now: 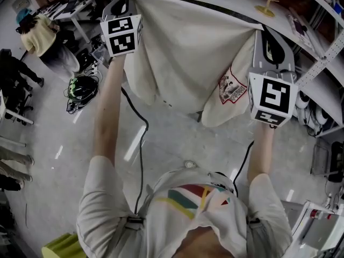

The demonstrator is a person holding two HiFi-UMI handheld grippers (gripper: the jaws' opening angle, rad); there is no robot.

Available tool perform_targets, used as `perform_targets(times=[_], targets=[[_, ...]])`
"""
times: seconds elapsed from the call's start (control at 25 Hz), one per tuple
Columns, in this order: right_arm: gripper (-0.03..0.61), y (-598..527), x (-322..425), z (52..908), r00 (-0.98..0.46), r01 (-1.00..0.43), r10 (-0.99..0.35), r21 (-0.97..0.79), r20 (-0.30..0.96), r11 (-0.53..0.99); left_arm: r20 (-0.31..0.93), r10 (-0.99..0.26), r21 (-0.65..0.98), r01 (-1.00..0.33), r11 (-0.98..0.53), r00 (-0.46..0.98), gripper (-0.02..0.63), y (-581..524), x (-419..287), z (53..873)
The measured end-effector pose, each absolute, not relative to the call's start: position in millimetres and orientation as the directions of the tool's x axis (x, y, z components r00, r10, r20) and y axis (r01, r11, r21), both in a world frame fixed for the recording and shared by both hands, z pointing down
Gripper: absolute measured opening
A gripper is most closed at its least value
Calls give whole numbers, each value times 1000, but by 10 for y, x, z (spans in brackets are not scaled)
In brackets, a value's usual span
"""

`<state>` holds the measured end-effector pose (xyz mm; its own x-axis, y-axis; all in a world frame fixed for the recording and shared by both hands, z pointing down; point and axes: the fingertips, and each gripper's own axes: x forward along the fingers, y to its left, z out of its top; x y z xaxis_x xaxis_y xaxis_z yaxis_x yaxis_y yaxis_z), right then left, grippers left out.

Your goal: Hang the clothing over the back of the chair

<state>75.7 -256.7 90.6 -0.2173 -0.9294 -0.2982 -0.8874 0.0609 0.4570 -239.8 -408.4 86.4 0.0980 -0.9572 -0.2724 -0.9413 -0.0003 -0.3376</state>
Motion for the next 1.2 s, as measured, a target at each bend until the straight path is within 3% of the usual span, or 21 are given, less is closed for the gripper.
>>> perform_targets(times=[0.24,0.68,0.96,1.2], targets=[[11,-2453,585,994,-237,-872,-929,484,-285,74,-248,-965,-309,-951,-4,85,14,-4226,-2430,1046],[11,-3085,563,1733,-222,-889,-969,431,-106,156,-136,-990,-421,-907,17,45,14,-4680,-2559,1685],[11,-3336,521,1991,-230,-886,-972,424,-51,187,-268,-963,-366,-928,72,31,14,-4750,-2643,1368],[11,-3514,558,2333,-203,-887,-978,417,37,200,-61,-994,-480,-876,-54,95,14,-5084,-2543,2049]])
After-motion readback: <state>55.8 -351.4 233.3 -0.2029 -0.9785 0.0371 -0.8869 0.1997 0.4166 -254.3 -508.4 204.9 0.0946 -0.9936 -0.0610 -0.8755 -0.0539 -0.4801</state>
